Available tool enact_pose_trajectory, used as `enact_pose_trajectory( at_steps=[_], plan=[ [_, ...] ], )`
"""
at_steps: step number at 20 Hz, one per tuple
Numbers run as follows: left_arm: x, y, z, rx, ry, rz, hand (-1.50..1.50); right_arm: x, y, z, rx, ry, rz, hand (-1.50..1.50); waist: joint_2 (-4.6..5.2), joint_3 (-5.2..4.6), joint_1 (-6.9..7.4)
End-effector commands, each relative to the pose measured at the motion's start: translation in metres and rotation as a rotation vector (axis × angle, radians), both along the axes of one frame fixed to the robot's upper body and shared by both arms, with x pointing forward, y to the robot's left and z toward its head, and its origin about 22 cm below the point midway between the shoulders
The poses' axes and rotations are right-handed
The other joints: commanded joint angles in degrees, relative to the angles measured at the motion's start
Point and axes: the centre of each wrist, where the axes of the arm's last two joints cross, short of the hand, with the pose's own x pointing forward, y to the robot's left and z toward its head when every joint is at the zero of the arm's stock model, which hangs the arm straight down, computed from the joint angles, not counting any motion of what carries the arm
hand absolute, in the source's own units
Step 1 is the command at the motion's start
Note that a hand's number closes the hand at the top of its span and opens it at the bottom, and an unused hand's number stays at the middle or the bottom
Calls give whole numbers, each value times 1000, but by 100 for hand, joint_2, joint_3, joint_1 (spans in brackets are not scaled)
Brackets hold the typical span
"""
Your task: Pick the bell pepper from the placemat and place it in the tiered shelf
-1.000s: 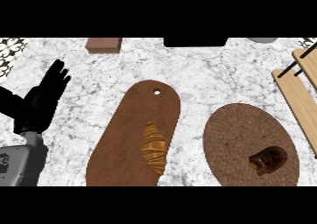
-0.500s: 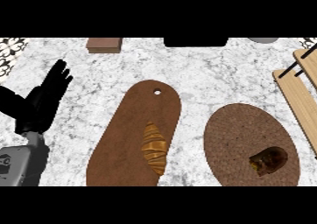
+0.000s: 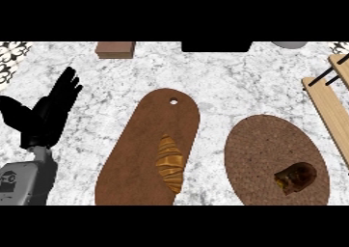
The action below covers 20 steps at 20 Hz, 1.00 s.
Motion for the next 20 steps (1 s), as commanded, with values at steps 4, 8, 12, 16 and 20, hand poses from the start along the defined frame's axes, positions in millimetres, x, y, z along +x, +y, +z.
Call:
enact_pose_trajectory(
  at_steps=[4,8,12,16,20],
  plan=[
    [-1,13,-3,-13,-1,-17,0,15,-37,-4,-22,-183,-45,-150,27,30,24],
    [-6,8,1,17,-10,4,0,-1,-47,-2,-26,-237,-21,-150,15,29,-10],
    [-6,9,-1,-2,-3,22,0,-16,-59,7,116,-134,106,-150,2,26,-60],
    [-5,-3,-10,7,5,10,0,-53,-100,37,220,-136,135,-150,4,28,-105],
    [-6,11,7,-3,2,40,0,-115,-121,53,208,-111,132,-150,-14,30,-149]
  ],
)
